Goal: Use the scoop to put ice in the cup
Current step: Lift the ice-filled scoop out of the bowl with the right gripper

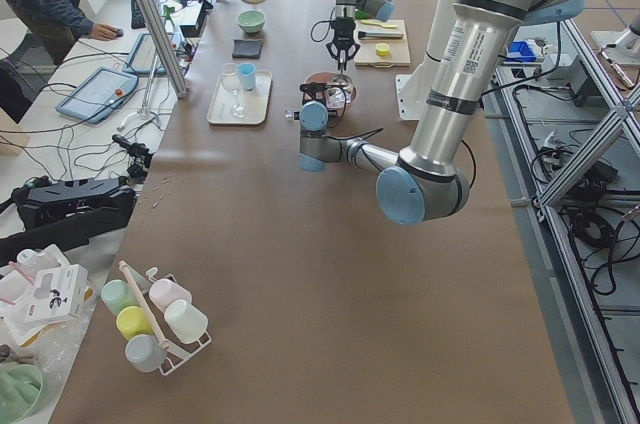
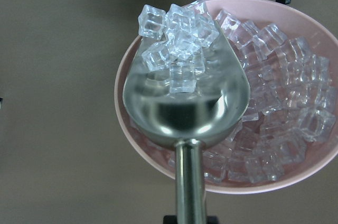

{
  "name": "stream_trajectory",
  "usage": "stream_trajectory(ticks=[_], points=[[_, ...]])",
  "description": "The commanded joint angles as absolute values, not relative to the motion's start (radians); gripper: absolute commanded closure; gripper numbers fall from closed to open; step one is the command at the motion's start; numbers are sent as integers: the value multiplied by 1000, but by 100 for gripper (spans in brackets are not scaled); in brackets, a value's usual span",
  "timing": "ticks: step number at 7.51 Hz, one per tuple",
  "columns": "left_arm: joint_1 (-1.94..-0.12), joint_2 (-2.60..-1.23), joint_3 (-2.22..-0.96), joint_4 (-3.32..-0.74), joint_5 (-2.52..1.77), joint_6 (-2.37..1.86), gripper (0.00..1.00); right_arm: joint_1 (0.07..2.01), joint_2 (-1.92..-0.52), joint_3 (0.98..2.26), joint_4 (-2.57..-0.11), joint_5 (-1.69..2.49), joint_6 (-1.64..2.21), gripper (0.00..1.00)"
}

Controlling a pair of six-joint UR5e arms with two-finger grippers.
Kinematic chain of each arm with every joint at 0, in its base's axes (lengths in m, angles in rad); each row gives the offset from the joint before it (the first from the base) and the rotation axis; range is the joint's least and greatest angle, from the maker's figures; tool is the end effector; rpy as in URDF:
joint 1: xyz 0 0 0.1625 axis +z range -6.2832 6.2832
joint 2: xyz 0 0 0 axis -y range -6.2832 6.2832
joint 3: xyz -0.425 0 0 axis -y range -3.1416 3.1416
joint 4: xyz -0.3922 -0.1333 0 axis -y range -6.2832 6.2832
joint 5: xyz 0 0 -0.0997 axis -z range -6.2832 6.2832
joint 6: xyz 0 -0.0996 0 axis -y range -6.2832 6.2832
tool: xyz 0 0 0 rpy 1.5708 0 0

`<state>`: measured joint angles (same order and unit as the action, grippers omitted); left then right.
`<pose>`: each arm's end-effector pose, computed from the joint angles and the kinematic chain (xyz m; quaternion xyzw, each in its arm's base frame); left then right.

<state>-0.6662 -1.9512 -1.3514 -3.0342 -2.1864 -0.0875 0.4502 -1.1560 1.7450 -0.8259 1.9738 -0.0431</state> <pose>0.4412 -0.4432 0.3903 0.5091 0.5125 0.4622 0.5143 -0.5081 -0.3502 0.2582 0.4395 -0.4459 -0.5265 0.5751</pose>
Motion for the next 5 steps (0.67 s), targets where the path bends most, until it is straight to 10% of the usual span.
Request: stream_trajectory(ticks=[1, 5], points=[[-687, -1950, -1350, -3034, -2232, -89, 2, 469, -1155, 1744, -818, 2025, -11, 100], [-709, -1951, -1351, -2993, -2262, -89, 2, 517, -1155, 1744, -743, 2094, 69, 100]])
